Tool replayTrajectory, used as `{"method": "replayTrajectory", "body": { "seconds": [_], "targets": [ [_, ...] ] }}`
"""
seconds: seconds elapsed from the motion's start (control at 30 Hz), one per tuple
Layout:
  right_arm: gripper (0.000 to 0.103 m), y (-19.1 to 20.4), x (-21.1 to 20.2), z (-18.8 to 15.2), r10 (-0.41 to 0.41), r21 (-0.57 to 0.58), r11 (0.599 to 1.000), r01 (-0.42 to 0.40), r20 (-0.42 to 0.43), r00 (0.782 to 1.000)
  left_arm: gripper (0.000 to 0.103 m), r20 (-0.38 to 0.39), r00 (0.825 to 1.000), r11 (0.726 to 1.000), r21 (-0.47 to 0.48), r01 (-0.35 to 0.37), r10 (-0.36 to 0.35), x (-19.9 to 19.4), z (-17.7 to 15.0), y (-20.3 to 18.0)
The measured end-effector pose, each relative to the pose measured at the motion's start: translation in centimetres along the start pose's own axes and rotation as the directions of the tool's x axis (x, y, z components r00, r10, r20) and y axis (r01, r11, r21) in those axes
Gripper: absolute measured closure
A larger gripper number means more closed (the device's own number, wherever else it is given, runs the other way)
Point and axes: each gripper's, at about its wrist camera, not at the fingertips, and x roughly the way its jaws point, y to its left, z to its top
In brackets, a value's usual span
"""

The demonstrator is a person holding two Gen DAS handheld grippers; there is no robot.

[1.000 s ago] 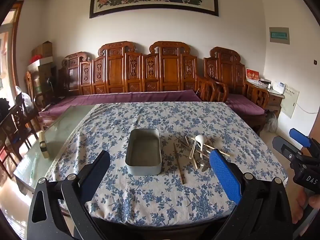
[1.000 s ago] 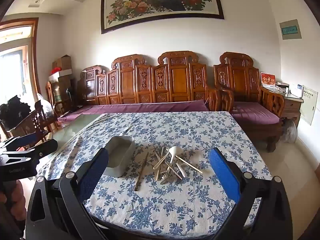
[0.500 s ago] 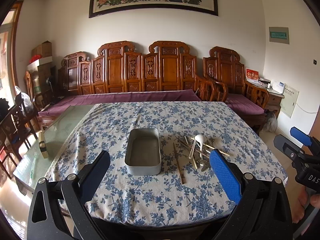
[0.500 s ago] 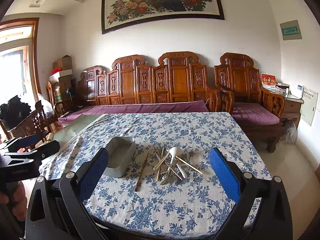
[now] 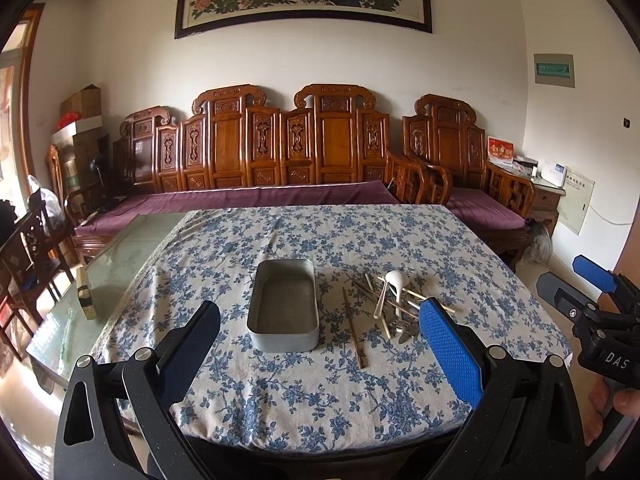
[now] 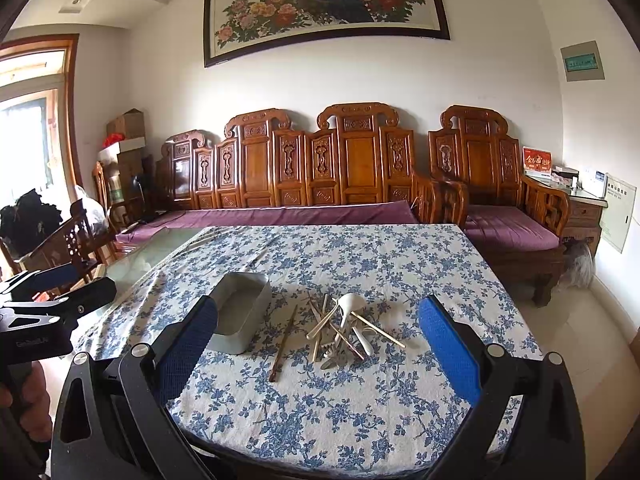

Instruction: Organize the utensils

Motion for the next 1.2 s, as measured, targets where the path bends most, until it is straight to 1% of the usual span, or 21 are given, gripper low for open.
{"method": "replayTrajectory", "body": {
  "seconds": [1.2],
  "targets": [
    [0.002, 0.09, -0.12, -0.13, 0.003, 0.001, 1.000, -0.003, -0.001, 1.000, 0.006, 0.002, 1.000, 1.000, 0.006, 0.007, -0.007, -0.76, 0.79, -0.57]
  ]
}}
